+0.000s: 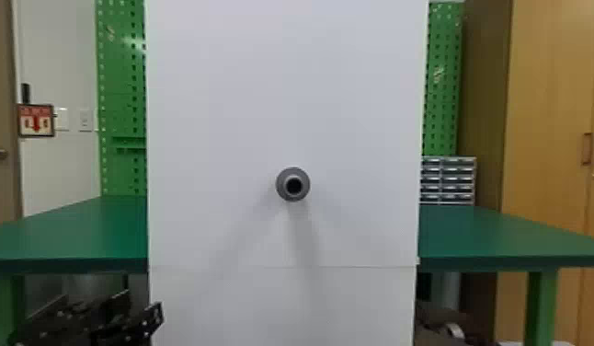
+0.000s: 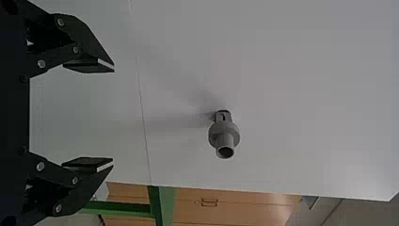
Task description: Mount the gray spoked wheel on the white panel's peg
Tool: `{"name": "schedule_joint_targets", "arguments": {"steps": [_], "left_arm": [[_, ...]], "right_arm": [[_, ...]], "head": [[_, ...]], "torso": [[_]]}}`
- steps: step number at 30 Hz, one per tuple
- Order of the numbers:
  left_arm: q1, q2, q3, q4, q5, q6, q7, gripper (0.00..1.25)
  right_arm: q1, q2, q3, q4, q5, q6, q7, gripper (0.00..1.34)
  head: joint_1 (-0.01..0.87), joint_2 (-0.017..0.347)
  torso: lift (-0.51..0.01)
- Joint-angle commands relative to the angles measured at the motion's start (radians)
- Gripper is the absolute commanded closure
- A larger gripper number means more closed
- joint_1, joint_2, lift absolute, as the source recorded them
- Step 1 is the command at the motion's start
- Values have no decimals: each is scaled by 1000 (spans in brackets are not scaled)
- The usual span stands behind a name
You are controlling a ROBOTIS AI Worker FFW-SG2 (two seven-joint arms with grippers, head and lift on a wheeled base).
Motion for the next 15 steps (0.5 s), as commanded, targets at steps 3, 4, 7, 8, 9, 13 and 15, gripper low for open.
{"name": "schedule_joint_targets", "arguments": {"steps": [3,4,7,8,9,13,15], "left_arm": [[1,1,11,-18,-7,15,0,533],[1,1,16,-18,-7,15,0,533],[2,1,17,-18,-7,15,0,533],[2,2,17,-18,-7,15,0,533],[1,2,17,-18,-7,15,0,533],[1,2,17,-18,-12,15,0,533],[2,2,19,-18,-12,15,0,533]], "right_arm": [[-7,1,0,-32,19,42,-10,1254],[-9,1,3,-41,21,48,-19,1254],[-12,1,6,-70,12,76,-35,1260],[-15,1,6,-79,5,87,-35,1260],[-17,1,6,-86,4,93,-36,1262],[-32,1,9,-124,-5,139,-44,1280],[-40,1,10,-145,-4,163,-53,1280]], "head": [[83,-8],[83,-8],[83,-8],[83,-8],[83,-8],[83,-8],[83,-8]], "torso": [[-487],[-487],[-487],[-487],[-487],[-487],[-487]]}}
